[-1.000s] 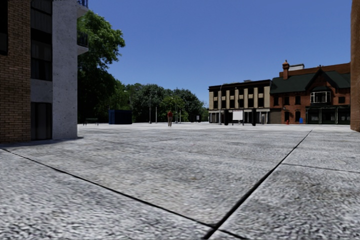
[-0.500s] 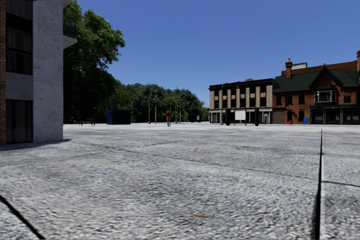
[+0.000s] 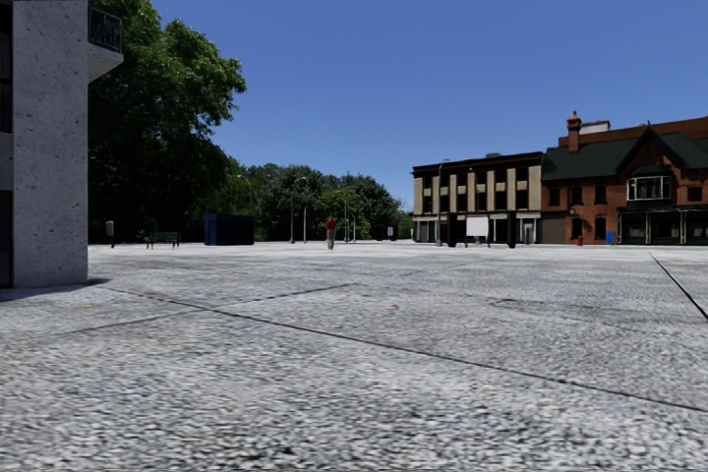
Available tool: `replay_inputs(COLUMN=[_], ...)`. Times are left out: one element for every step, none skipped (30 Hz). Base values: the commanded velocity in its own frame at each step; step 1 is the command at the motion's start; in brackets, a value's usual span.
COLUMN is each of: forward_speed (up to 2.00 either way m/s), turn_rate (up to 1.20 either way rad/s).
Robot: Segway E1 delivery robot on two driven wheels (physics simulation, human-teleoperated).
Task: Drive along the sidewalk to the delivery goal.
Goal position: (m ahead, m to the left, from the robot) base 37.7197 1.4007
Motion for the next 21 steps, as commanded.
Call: replay_inputs(forward_speed=[2.00,2.00,2.00,2.00,2.00,2.00,2.00,2.00,2.00,2.00,2.00,2.00,2.00,2.00,2.00,2.00,2.00,2.00,2.00,2.00,2.00], turn_rate=[0.00,0.00,0.00,0.00,0.00,0.00,0.00,0.00,0.00,0.00,0.00,0.00,0.00,0.00,0.00,0.00,0.00,0.00,0.00,0.00,0.00])
